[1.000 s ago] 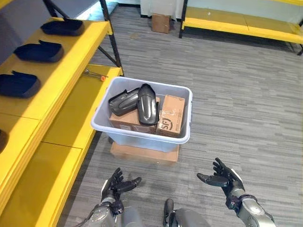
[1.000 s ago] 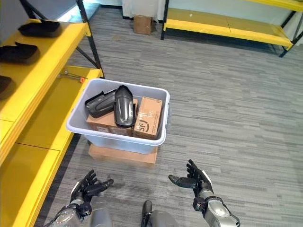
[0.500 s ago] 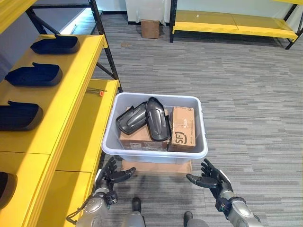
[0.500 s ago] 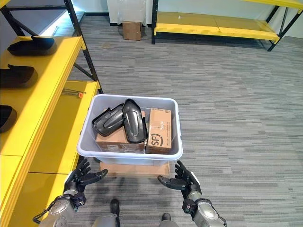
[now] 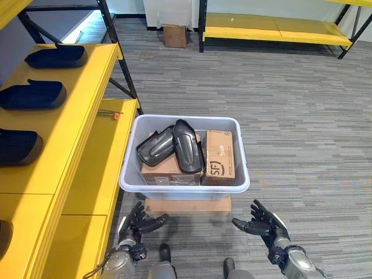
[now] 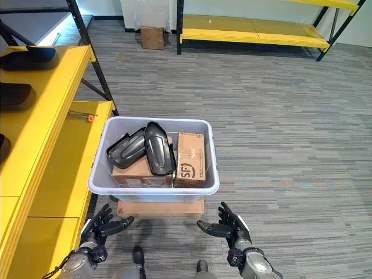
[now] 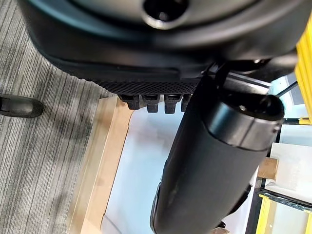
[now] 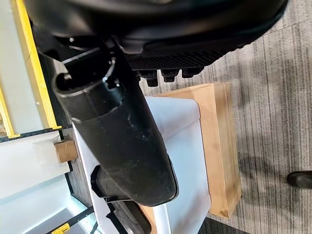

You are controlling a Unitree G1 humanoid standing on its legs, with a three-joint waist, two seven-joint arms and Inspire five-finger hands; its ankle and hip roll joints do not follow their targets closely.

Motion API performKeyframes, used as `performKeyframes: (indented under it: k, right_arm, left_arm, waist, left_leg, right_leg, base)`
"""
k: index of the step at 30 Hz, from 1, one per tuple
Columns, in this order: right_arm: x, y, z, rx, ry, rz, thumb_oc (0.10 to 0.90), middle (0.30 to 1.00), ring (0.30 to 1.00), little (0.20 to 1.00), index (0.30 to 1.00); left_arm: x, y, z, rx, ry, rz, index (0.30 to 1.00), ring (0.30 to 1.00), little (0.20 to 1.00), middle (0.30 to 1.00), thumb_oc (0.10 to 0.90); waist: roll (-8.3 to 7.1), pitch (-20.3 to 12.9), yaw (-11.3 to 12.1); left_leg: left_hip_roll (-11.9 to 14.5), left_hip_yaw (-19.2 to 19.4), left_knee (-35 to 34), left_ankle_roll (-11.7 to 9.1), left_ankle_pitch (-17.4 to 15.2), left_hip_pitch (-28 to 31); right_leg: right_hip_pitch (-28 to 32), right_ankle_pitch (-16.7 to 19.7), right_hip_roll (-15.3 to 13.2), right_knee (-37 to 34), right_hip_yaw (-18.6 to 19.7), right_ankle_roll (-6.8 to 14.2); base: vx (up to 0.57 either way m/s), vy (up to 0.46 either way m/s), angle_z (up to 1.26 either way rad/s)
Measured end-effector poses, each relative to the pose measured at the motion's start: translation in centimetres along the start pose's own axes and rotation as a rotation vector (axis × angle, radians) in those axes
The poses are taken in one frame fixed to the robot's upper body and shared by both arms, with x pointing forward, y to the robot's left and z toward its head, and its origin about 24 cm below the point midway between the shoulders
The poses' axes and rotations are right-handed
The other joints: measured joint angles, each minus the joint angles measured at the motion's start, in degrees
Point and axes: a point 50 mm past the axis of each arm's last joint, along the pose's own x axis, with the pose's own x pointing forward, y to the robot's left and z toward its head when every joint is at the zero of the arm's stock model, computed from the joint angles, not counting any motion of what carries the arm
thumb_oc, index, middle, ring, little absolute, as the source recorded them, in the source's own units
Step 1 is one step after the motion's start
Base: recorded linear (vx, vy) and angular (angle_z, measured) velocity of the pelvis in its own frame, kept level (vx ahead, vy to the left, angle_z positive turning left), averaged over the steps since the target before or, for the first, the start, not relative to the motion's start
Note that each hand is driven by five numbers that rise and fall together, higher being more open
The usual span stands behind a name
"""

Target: Move parts from the plastic box to the shelf.

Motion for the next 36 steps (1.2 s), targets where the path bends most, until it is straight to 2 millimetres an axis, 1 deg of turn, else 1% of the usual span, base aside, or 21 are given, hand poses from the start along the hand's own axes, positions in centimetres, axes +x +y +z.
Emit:
performKeyframes:
  k: [5, 6, 7, 8, 10, 11, 12, 13, 14, 15, 17, 18, 19, 21, 22, 23, 24, 27, 30, 34, 36]
  right_arm:
    - [0.4, 0.3, 0.5, 0.000, -0.016, 0.009, 0.900, 1.000, 1.000, 1.000, 1.000]
    - [0.4, 0.0, 0.5, -0.005, -0.014, 0.003, 0.900, 1.000, 1.000, 1.000, 1.000]
    - [0.2, 0.0, 0.3, -0.003, -0.006, 0.000, 0.900, 1.000, 1.000, 1.000, 1.000]
    - [-0.1, -0.1, -0.4, 0.011, 0.012, -0.009, 0.900, 1.000, 1.000, 1.000, 1.000]
    - [0.2, 0.3, -0.1, 0.017, 0.002, 0.002, 0.900, 1.000, 1.000, 1.000, 1.000]
    - [-0.2, 0.5, -1.1, 0.030, 0.032, 0.005, 0.900, 1.000, 1.000, 1.000, 1.000]
    - [-0.2, 1.1, -1.6, 0.049, 0.043, 0.016, 0.900, 1.000, 1.000, 1.000, 1.000]
    - [-0.1, 1.3, -1.6, 0.038, 0.051, 0.026, 0.900, 1.000, 1.000, 1.000, 1.000]
    - [0.4, 1.5, -0.8, 0.014, 0.026, 0.043, 0.900, 1.000, 1.000, 1.000, 1.000]
    - [0.3, 1.3, -1.0, 0.015, 0.034, 0.037, 0.900, 1.000, 1.000, 1.000, 1.000]
    - [-0.8, 0.7, -3.0, 0.027, 0.109, 0.008, 0.900, 1.000, 1.000, 1.000, 1.000]
    - [-1.4, 0.7, -4.0, 0.040, 0.142, 0.002, 0.900, 1.000, 1.000, 1.000, 1.000]
    - [-1.4, 0.8, -4.0, 0.040, 0.144, 0.007, 0.900, 1.000, 1.000, 1.000, 1.000]
    - [-0.9, 0.4, -3.0, 0.033, 0.107, -0.002, 0.900, 1.000, 1.000, 1.000, 1.000]
    - [-0.6, -0.4, -1.9, 0.005, 0.076, -0.015, 0.900, 1.000, 1.000, 1.000, 1.000]
    - [-0.4, -1.8, -0.6, -0.033, 0.043, -0.043, 0.900, 1.000, 1.000, 1.000, 1.000]
    - [-0.3, -2.7, 0.4, -0.056, 0.017, -0.065, 0.900, 1.000, 1.000, 1.000, 1.000]
    - [-0.9, -2.9, -0.5, -0.057, 0.049, -0.071, 0.900, 1.000, 1.000, 1.000, 1.000]
    - [-1.0, -2.7, -0.8, -0.059, 0.065, -0.066, 0.900, 1.000, 1.000, 1.000, 1.000]
    - [-0.7, -2.7, -0.2, -0.084, 0.045, -0.066, 0.900, 1.000, 1.000, 1.000, 1.000]
    - [-0.6, -2.3, 1.0, -0.099, -0.002, -0.054, 0.900, 1.000, 1.000, 1.000, 1.000]
  left_arm:
    - [0.1, 0.3, 0.2, 0.005, -0.005, 0.008, 1.000, 1.000, 1.000, 1.000, 0.900]
    - [0.2, 0.2, 0.1, 0.005, 0.003, 0.006, 1.000, 1.000, 1.000, 1.000, 0.900]
    - [0.2, 0.1, 0.3, 0.005, 0.000, 0.004, 1.000, 1.000, 1.000, 1.000, 0.900]
    - [0.6, 0.1, 0.6, 0.015, -0.004, 0.006, 1.000, 1.000, 1.000, 1.000, 0.900]
    - [0.9, 0.3, 0.7, 0.018, 0.003, 0.019, 1.000, 1.000, 1.000, 1.000, 0.900]
    - [0.8, 0.6, 1.0, 0.028, -0.009, 0.021, 1.000, 1.000, 1.000, 1.000, 0.900]
    - [0.6, 1.4, 0.8, 0.041, -0.001, 0.044, 1.000, 1.000, 1.000, 1.000, 0.900]
    - [0.6, 1.7, 0.6, 0.038, 0.006, 0.065, 1.000, 1.000, 1.000, 1.000, 0.900]
    - [0.8, 1.4, 0.6, 0.024, 0.006, 0.061, 1.000, 1.000, 1.000, 1.000, 0.900]
    - [1.0, 0.8, 0.6, 0.003, 0.001, 0.053, 1.000, 1.000, 1.000, 1.000, 0.900]
    - [1.0, -0.2, 0.0, -0.070, 0.002, 0.055, 1.000, 1.000, 1.000, 1.000, 0.900]
    - [0.5, -0.4, -0.3, -0.076, 0.001, 0.046, 1.000, 1.000, 1.000, 1.000, 0.900]
    - [-0.2, 0.1, -0.8, -0.087, 0.005, 0.052, 1.000, 1.000, 1.000, 1.000, 0.900]
    - [-1.1, 0.9, -2.2, -0.099, 0.059, 0.079, 1.000, 1.000, 1.000, 1.000, 0.900]
    - [-1.6, 1.1, -3.2, -0.093, 0.103, 0.081, 1.000, 1.000, 1.000, 1.000, 0.900]
    - [-1.5, 0.4, -3.3, -0.093, 0.110, 0.055, 1.000, 1.000, 1.000, 1.000, 0.900]
    - [-1.2, -0.5, -3.1, -0.111, 0.099, 0.029, 1.000, 1.000, 1.000, 1.000, 0.900]
    - [-0.6, -1.8, -1.6, -0.110, 0.045, -0.027, 1.000, 1.000, 1.000, 1.000, 0.900]
    - [-0.8, -1.5, -1.8, -0.110, 0.054, -0.016, 1.000, 1.000, 1.000, 1.000, 0.900]
    - [-1.0, -1.3, -2.1, -0.110, 0.061, -0.009, 1.000, 1.000, 1.000, 1.000, 0.900]
    - [-1.1, -1.1, -2.3, -0.111, 0.067, -0.003, 1.000, 1.000, 1.000, 1.000, 0.900]
  waist:
    - [-0.78, -0.6, 0.6]
    - [-0.47, -0.7, 1.0]
    - [-0.63, -0.8, 0.8]
    - [-0.53, -0.9, 0.5]
    - [0.47, -1.0, -1.0]
    - [0.26, -1.1, -0.6]
    - [0.02, -0.6, -0.3]
    - [0.99, 0.2, -0.5]
    - [2.13, 2.6, -3.1]
    - [1.74, 3.7, -3.7]
    - [-0.05, 3.4, -3.3]
    - [-1.46, 2.5, -3.2]
    - [-3.38, 1.6, -2.2]
    - [-1.99, 1.4, -1.7]
    - [0.11, 0.4, -1.7]
    - [2.14, 0.1, -1.8]
    - [3.43, -0.1, -2.0]
    - [4.73, -1.0, -2.5]
    - [5.41, -1.3, -3.1]
    - [5.47, -1.4, -3.0]
    - [5.46, -1.4, -2.6]
  left_leg:
    - [-0.6, 1.1, 5.7, 1.0, -3.7, -2.2]
    - [-1.2, 0.9, 6.8, 2.5, -5.0, -2.9]
    - [-2.1, 1.0, 6.8, 2.9, -5.5, -3.0]
    - [-3.9, 0.7, 7.4, 4.1, -5.9, -4.3]
    - [-4.3, 0.8, 4.7, 5.2, -4.4, -4.7]
    - [-5.2, 2.7, 3.0, 6.7, -3.6, -3.5]
    - [-5.5, 4.3, 1.9, 7.9, -3.7, -2.5]
    - [-5.3, 4.8, -0.9, 8.9, -3.0, -0.6]
    - [-4.9, 5.0, -2.7, 7.0, -2.4, 1.0]
    - [-5.6, 4.6, -2.7, 6.0, -2.3, 1.7]
    - [-6.4, 3.0, -2.7, 5.1, -2.9, 4.1]
    - [-6.4, 2.4, -2.5, 4.7, -3.2, 4.4]
    - [-5.5, 1.9, -2.8, 2.8, -3.0, 5.3]
    - [-2.0, 1.3, -3.6, 0.7, -3.0, 6.3]
    - [0.7, 0.8, -5.8, -0.4, -2.3, 7.5]
    - [2.9, 0.5, -8.7, -1.6, -0.6, 9.6]
    - [4.3, 0.6, -10.6, -2.4, 0.4, 11.0]
    - [5.4, 0.5, -13.3, -2.9, 0.7, 12.4]
    - [5.3, 0.0, -13.3, -2.9, 0.7, 12.3]
    - [5.1, -0.1, -13.3, -3.0, 0.8, 12.3]
    - [4.7, -0.1, -13.5, -3.0, 0.8, 12.3]
  right_leg:
    - [-1.0, -0.3, -1.3, 1.2, 1.2, 0.4]
    - [-2.1, -0.7, -2.1, 3.6, 1.6, 0.7]
    - [-3.4, -0.9, -2.9, 5.9, 1.7, 0.5]
    - [-6.8, -0.6, -3.4, 11.6, 1.8, 0.1]
    - [-15.2, 0.9, -5.2, 23.0, 2.0, -1.6]
    - [-16.0, 2.5, -6.9, 21.4, 0.2, -1.9]
    - [-16.6, 3.7, -8.7, 18.0, -4.6, -1.4]
    - [-17.1, 3.7, -7.4, 11.5, -6.7, -0.9]
    - [-18.5, 6.4, -4.5, -7.5, -0.9, 4.6]
    - [-19.0, 7.7, -5.0, -6.9, -0.5, 4.4]
    - [-16.9, 9.0, -6.2, -2.3, -1.1, 2.9]
    - [-15.3, 8.1, -6.0, 0.5, -1.9, 2.1]
    - [-13.9, 11.2, -4.9, 0.4, -2.6, 1.0]
    - [-12.5, 13.6, -1.7, -1.0, -4.9, -1.6]
    - [-11.2, 13.7, 1.3, -2.5, -6.2, -2.9]
    - [-9.7, 13.7, 3.8, -3.5, -7.1, -4.4]
    - [-8.7, 13.2, 5.1, -4.1, -7.9, -4.9]
    - [-7.0, 12.6, 6.5, -6.0, -8.8, -4.9]
    - [-7.0, 12.6, 6.4, -6.0, -8.9, -4.8]
    - [-7.0, 12.6, 6.1, -6.0, -9.2, -4.8]
    - [-6.9, 12.6, 5.7, -6.0, -9.2, -4.6]
  base:
    - [0.04, 0.189, -0.11]
    - [-0.01, 0.285, -0.03]
    - [-0.01, 0.401, 0.05]
    - [-0.02, 0.338, 0.20]
    - [0.03, 0.183, 0.05]
    - [0.12, 0.122, -0.49]
    - [0.18, 0.022, -0.86]
    - [0.34, -0.189, -0.89]
    - [0.32, -0.260, -0.40]
    - [0.25, -0.229, 0.15]
    - [0.11, -0.141, 0.69]
    - [0.18, -0.237, 0.72]
    - [0.15, -0.209, 0.47]
    - [0.09, -0.130, 0.01]
    - [0.06, -0.101, -0.02]
    - [0.07, -0.115, 0.03]
    - [0.09, -0.158, 0.05]
    - [0.04, -0.090, 0.10]
    - [0.01, -0.022, 0.02]
    - [0.02, -0.004, 0.04]
    - [0.04, 0.002, 0.03]
